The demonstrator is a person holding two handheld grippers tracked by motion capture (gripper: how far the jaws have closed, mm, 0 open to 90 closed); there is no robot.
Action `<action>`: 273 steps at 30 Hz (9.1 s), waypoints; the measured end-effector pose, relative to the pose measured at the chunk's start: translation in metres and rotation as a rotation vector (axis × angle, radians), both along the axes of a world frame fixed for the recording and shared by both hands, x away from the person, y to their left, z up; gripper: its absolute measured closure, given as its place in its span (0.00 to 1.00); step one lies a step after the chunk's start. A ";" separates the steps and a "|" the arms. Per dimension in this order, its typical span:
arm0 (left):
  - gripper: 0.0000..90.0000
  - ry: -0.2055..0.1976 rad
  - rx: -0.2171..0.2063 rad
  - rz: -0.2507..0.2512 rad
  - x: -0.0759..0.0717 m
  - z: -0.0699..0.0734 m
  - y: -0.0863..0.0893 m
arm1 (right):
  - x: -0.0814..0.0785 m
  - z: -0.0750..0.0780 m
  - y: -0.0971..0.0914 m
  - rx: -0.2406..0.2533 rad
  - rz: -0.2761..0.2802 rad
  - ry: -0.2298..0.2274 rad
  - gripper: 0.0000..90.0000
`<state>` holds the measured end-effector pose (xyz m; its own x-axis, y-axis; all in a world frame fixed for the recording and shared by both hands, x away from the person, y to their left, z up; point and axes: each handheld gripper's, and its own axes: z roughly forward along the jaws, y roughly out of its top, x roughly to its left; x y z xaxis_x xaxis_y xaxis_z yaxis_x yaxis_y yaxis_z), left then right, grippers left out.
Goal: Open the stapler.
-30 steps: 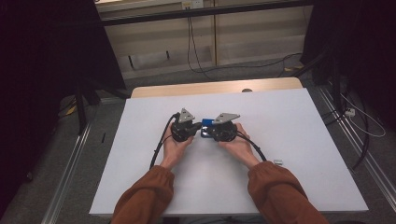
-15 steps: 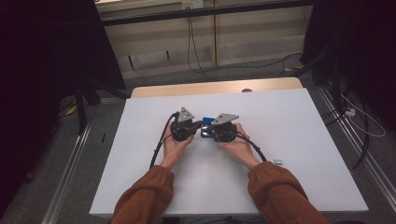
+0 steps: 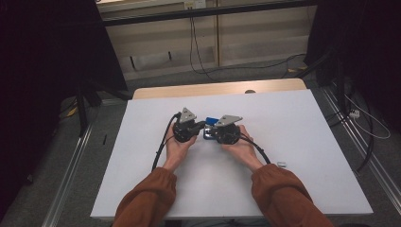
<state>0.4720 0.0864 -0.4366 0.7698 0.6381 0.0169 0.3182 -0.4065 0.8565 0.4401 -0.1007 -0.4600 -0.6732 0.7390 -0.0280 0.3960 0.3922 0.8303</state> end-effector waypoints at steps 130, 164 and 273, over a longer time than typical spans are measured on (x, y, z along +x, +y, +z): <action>1.00 0.024 0.032 -0.021 0.005 -0.012 -0.015 | -0.006 0.010 0.001 0.037 -0.133 -0.165 1.00; 1.00 0.010 0.018 -0.017 0.003 -0.016 -0.015 | -0.007 0.018 0.000 0.071 -0.184 -0.209 1.00; 1.00 0.027 -0.029 -0.021 0.005 -0.019 -0.011 | -0.010 0.039 -0.034 0.087 -0.321 -0.255 1.00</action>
<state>0.4773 0.0752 -0.4553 0.7828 0.6218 -0.0217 0.3326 -0.3887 0.8592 0.4299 -0.1343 -0.4209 -0.3882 0.9170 -0.0920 0.2642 0.2064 0.9421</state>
